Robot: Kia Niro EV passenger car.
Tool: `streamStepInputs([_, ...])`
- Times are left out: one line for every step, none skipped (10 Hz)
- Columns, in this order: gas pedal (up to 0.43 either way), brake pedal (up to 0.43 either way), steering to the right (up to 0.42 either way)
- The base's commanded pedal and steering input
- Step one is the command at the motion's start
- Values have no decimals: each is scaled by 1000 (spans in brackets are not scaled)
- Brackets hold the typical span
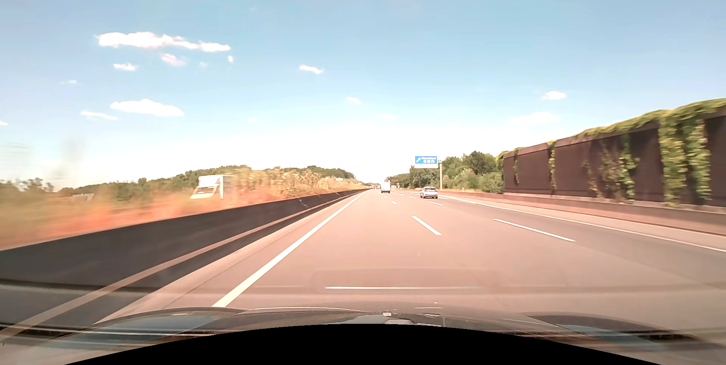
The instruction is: Follow the waypoints while adhering to traffic rules and regulations
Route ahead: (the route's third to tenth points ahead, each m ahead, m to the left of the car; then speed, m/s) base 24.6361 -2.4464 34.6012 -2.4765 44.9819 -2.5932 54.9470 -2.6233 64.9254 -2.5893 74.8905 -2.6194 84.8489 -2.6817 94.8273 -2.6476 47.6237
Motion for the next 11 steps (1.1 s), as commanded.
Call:
streamStepInputs([591,0,-2])
streamStepInputs([591,0,-2])
streamStepInputs([591,0,-2])
streamStepInputs([591,0,-2])
streamStepInputs([591,0,-2])
streamStepInputs([591,0,-2])
streamStepInputs([591,0,-2])
streamStepInputs([591,0,-2])
streamStepInputs([591,0,-2])
streamStepInputs([591,0,-2])
streamStepInputs([591,0,-2])
